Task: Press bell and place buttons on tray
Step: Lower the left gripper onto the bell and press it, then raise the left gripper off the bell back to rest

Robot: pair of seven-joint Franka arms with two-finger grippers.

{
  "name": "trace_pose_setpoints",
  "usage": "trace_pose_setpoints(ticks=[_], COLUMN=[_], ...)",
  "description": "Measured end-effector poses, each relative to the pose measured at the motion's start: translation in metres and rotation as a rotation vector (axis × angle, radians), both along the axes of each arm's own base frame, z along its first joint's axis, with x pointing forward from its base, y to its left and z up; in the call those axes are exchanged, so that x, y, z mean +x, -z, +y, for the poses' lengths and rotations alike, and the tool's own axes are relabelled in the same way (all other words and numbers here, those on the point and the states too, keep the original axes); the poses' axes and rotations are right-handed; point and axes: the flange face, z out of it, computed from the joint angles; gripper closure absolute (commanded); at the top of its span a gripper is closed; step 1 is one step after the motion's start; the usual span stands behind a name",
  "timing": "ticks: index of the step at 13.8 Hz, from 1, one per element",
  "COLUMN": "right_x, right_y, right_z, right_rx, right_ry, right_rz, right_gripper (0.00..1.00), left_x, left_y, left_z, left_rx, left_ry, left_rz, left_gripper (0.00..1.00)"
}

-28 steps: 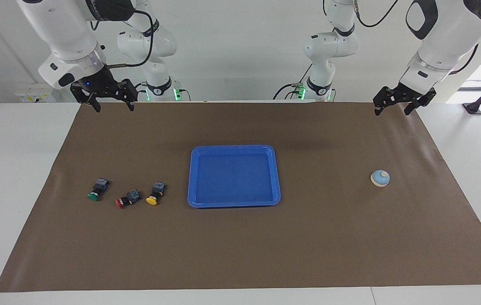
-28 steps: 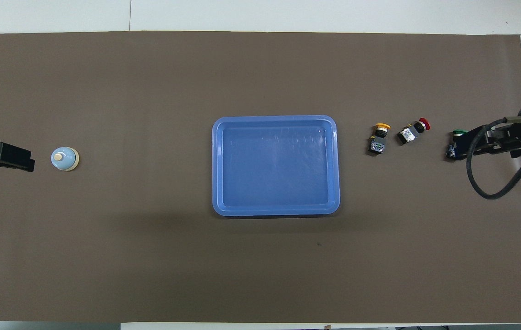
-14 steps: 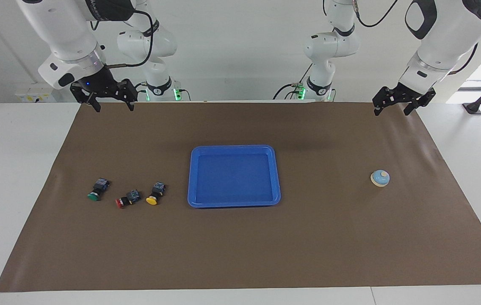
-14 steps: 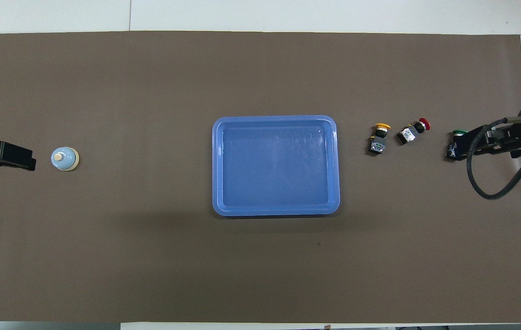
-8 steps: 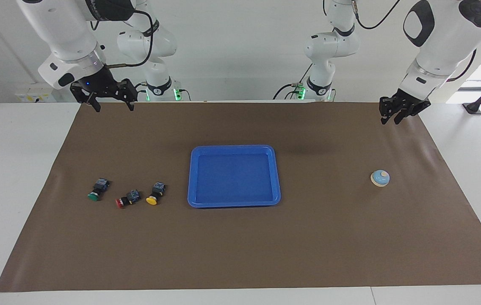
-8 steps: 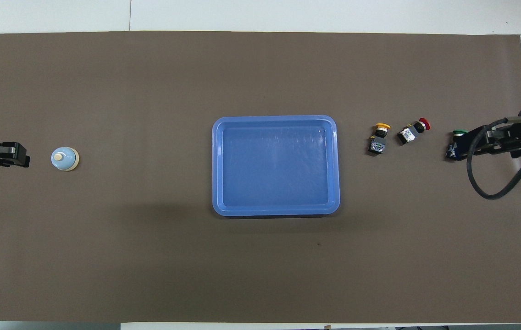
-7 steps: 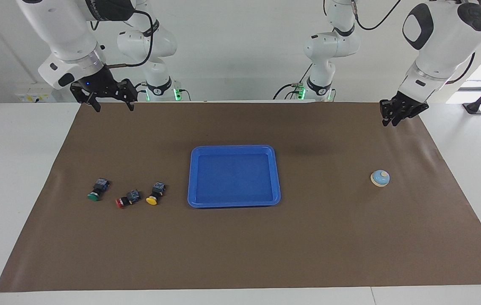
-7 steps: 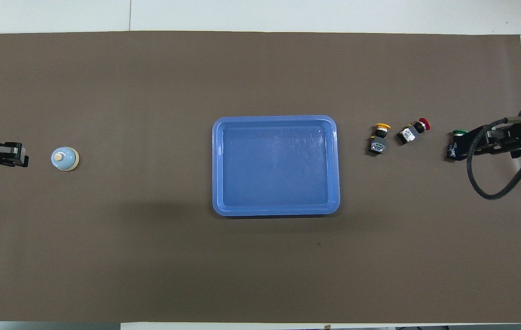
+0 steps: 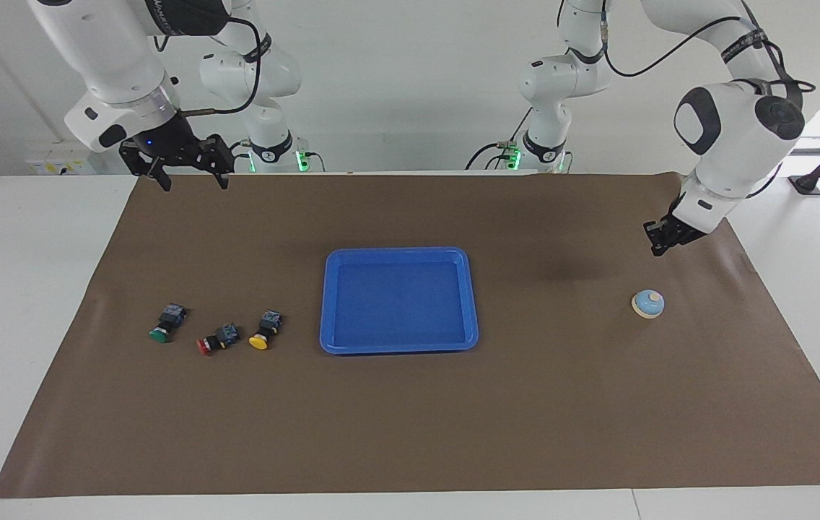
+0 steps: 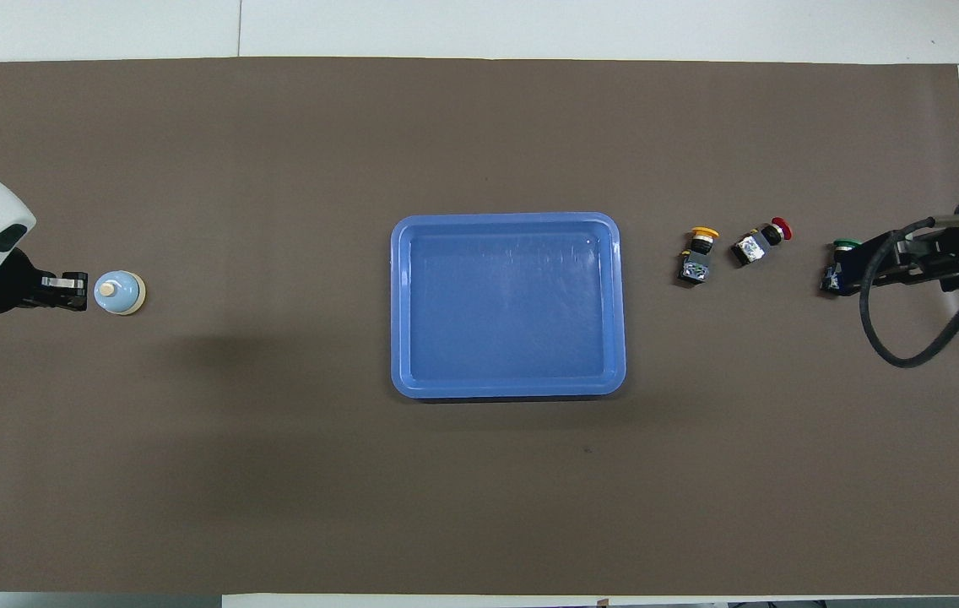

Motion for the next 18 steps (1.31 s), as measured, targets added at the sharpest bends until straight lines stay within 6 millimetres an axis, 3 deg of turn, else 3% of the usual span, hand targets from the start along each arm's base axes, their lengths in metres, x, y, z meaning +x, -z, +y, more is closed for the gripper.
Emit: trace_pose_setpoints(ticks=[5, 6, 10, 11, 12, 13, 15, 17, 18], right_x=[0.0, 0.0, 0.0, 0.0, 0.0, 0.0, 0.0, 0.0, 0.0], right_y=[0.0, 0.0, 0.0, 0.0, 0.0, 0.0, 0.0, 0.0, 0.0], right_z=[0.0, 0.0, 0.0, 0.0, 0.0, 0.0, 0.0, 0.0, 0.0], right_rx=[0.0, 0.0, 0.0, 0.0, 0.0, 0.0, 0.0, 0.0, 0.0], right_ry=[0.0, 0.0, 0.0, 0.0, 0.0, 0.0, 0.0, 0.0, 0.0], right_rz=[0.0, 0.0, 0.0, 0.0, 0.0, 0.0, 0.0, 0.0, 0.0], right_gripper=[0.0, 0.0, 0.0, 0.0, 0.0, 0.0, 0.0, 0.0, 0.0], left_x=[0.014, 0.015, 0.018, 0.02, 0.025, 0.032, 0.036, 0.02, 0.007], left_y=[0.086, 0.094, 0.093, 0.089, 0.076, 0.053, -0.009, -0.069, -0.09], left_z=[0.034, 0.038, 0.038, 0.039, 0.037, 0.033, 0.017, 0.002, -0.001], left_rx=[-0.003, -0.003, 0.006, 0.01, 0.009, 0.007, 0.011, 0.022, 0.026], left_ry=[-0.044, -0.049, -0.038, -0.033, -0.026, -0.017, 0.009, 0.028, 0.031], left_rz=[-0.036, -0.034, -0.044, -0.039, -0.015, 0.018, 0.052, 0.039, 0.042], left_gripper=[1.0, 1.0, 1.0, 0.73, 0.23, 0.0, 0.0, 0.0, 0.0])
